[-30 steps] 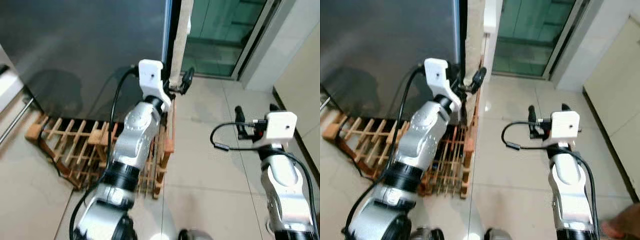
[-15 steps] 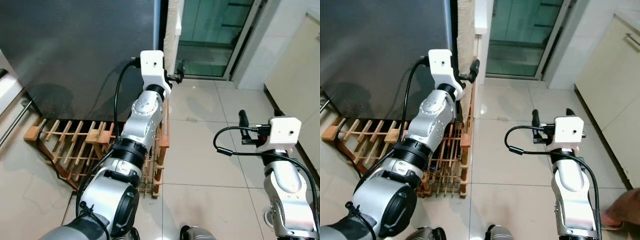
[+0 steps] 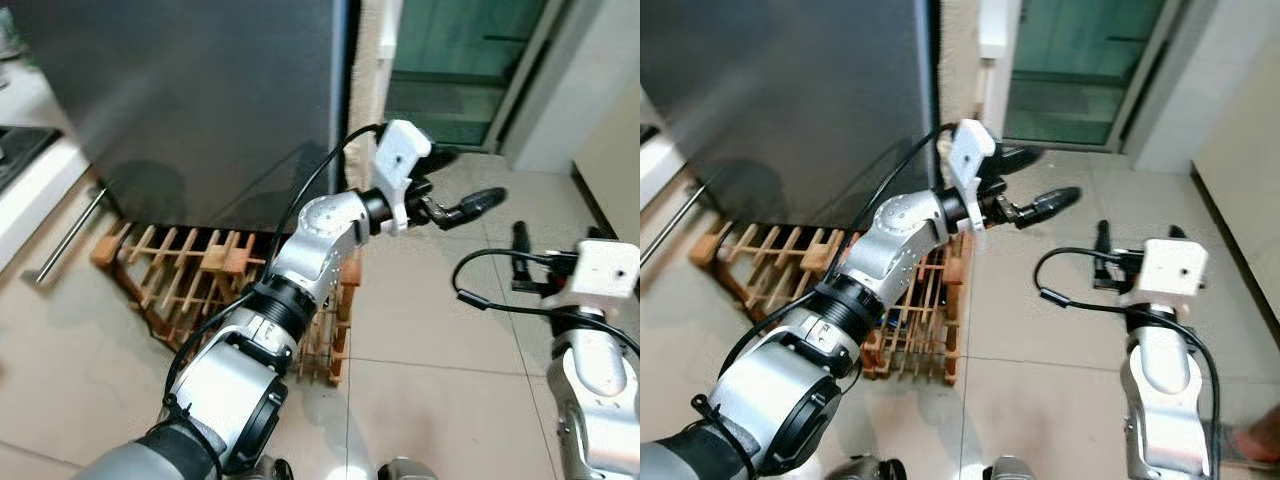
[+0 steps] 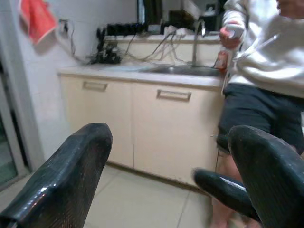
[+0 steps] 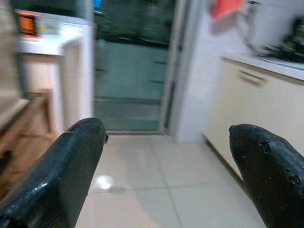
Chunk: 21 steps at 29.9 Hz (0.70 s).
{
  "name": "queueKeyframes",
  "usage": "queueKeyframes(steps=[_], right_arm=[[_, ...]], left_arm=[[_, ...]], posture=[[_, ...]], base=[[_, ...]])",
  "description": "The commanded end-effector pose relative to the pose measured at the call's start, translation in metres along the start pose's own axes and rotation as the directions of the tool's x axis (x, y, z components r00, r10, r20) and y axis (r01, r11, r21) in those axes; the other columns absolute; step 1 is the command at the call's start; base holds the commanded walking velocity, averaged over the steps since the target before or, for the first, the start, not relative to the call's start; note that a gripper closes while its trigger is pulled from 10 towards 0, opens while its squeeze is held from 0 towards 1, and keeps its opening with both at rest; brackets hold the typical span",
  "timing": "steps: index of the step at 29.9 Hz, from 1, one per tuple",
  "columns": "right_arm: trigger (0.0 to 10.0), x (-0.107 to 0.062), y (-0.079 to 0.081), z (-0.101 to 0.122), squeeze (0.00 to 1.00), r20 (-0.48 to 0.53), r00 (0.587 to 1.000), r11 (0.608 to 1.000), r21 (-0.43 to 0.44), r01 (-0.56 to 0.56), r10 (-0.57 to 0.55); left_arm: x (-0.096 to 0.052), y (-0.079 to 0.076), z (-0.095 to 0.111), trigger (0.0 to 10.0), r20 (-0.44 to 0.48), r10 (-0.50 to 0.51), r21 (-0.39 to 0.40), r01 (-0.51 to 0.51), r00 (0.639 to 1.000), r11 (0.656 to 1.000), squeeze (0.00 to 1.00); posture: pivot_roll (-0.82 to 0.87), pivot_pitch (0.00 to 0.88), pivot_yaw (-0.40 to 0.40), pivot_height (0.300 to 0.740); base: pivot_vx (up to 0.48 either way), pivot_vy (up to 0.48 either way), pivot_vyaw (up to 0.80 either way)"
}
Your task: Restocking fridge
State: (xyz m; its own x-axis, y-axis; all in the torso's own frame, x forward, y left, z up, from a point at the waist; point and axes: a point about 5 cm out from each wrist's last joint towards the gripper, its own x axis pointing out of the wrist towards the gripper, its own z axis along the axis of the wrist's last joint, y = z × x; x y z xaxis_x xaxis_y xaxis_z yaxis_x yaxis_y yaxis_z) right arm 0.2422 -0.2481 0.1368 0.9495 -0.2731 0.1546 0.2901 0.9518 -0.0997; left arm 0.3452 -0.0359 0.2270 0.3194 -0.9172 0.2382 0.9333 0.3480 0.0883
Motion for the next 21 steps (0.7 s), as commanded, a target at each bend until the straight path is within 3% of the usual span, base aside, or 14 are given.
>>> queueKeyframes(steps=[1,2,4,6,8,9,10,12,13,14,15,16,18,21], right_arm=[[10.0,0.000,-0.003,0.005,0.00,0.011,1.000,1.000,-0.002,0.022,-0.022],[10.0,0.000,0.002,0.007,0.00,0.022,1.000,1.000,0.006,0.012,-0.013],[10.0,-0.001,0.005,0.008,0.00,0.026,1.000,1.000,0.011,0.003,-0.003],[10.0,0.000,0.014,0.013,0.00,0.053,0.998,0.999,0.005,-0.033,0.032],[10.0,0.000,0.021,0.017,0.00,0.075,0.994,0.997,-0.018,-0.076,0.077],[10.0,0.000,0.021,0.017,0.00,0.075,0.994,0.997,-0.018,-0.076,0.077],[10.0,0.000,0.023,0.018,0.00,0.081,0.993,0.996,-0.022,-0.089,0.090],[10.0,-0.002,0.025,0.020,0.00,0.085,0.991,0.994,-0.011,-0.107,0.108],[10.0,-0.002,0.025,0.020,0.00,0.085,0.991,0.994,-0.011,-0.107,0.108],[10.0,-0.005,0.027,0.020,0.00,0.075,0.989,0.992,-0.002,-0.129,0.129],[10.0,-0.009,0.031,0.017,0.00,0.058,0.985,0.987,-0.003,-0.163,0.163],[10.0,-0.011,0.033,0.016,0.00,0.046,0.982,0.983,-0.005,-0.186,0.186],[10.0,-0.013,0.036,0.013,0.00,0.032,0.977,0.978,-0.004,-0.209,0.209],[10.0,-0.006,0.042,0.010,0.00,0.023,0.965,0.965,-0.011,-0.261,0.261]], left_arm=[[0.077,-0.084,0.034,10.0,0.229,-0.152,-0.088,0.176,0.961,0.980,0.00],[0.062,-0.063,0.027,10.0,0.221,-0.022,-0.102,0.045,0.975,0.994,0.00],[0.054,-0.055,0.023,10.0,0.213,0.023,-0.116,0.002,0.977,0.993,0.00],[0.024,-0.033,0.013,10.0,0.199,0.157,-0.123,-0.134,0.967,0.983,0.00],[-0.026,-0.003,-0.002,10.0,0.149,0.352,-0.128,-0.335,0.924,0.933,0.00],[-0.026,-0.003,-0.002,10.0,0.149,0.352,-0.128,-0.335,0.924,0.933,0.00],[-0.047,0.008,-0.009,10.0,0.120,0.429,-0.125,-0.415,0.895,0.901,0.00],[-0.111,0.035,-0.029,10.0,0.020,0.662,-0.065,-0.660,0.749,0.748,0.00],[-0.111,0.035,-0.029,10.0,0.020,0.662,-0.065,-0.660,0.749,0.748,0.00],[-0.153,0.044,-0.040,10.0,-0.034,0.776,-0.028,-0.777,0.629,0.629,0.00],[-0.189,0.042,-0.047,10.0,-0.069,0.838,-0.018,-0.841,0.541,0.541,0.00],[-0.209,0.039,-0.050,10.0,-0.088,0.864,-0.017,-0.868,0.496,0.496,0.00],[-0.220,0.032,-0.050,10.0,-0.084,0.871,0.022,-0.873,0.484,0.487,0.00],[-0.219,0.019,-0.050,10.0,-0.093,0.879,0.053,-0.880,0.467,0.473,0.00]], posture=[[-0.36,0.055,0.076,0.727],[-0.35,0.059,0.083,0.727],[-0.35,0.059,0.088,0.727],[-0.33,0.062,0.102,0.727],[-0.28,0.065,0.109,0.727],[-0.28,0.065,0.109,0.727],[-0.28,0.065,0.109,0.727],[-0.22,0.072,0.095,0.727],[-0.22,0.072,0.095,0.727],[-0.19,0.079,0.075,0.727],[-0.18,0.083,0.054,0.727],[-0.18,0.084,0.047,0.727],[-0.16,0.086,0.022,0.727],[-0.13,0.083,-0.013,0.727]], base=[[0.000,0.000,0.00],[0.000,0.000,0.00],[0.000,0.000,0.00],[0.000,0.000,0.00],[0.000,0.000,0.00],[0.000,0.000,0.00],[0.000,0.000,0.00],[0.000,0.000,0.00],[0.000,0.000,0.00],[0.000,0.000,0.00],[0.000,-0.480,0.00],[0.000,-0.480,0.00],[0.000,-0.480,0.00],[0.000,-0.480,0.49]])
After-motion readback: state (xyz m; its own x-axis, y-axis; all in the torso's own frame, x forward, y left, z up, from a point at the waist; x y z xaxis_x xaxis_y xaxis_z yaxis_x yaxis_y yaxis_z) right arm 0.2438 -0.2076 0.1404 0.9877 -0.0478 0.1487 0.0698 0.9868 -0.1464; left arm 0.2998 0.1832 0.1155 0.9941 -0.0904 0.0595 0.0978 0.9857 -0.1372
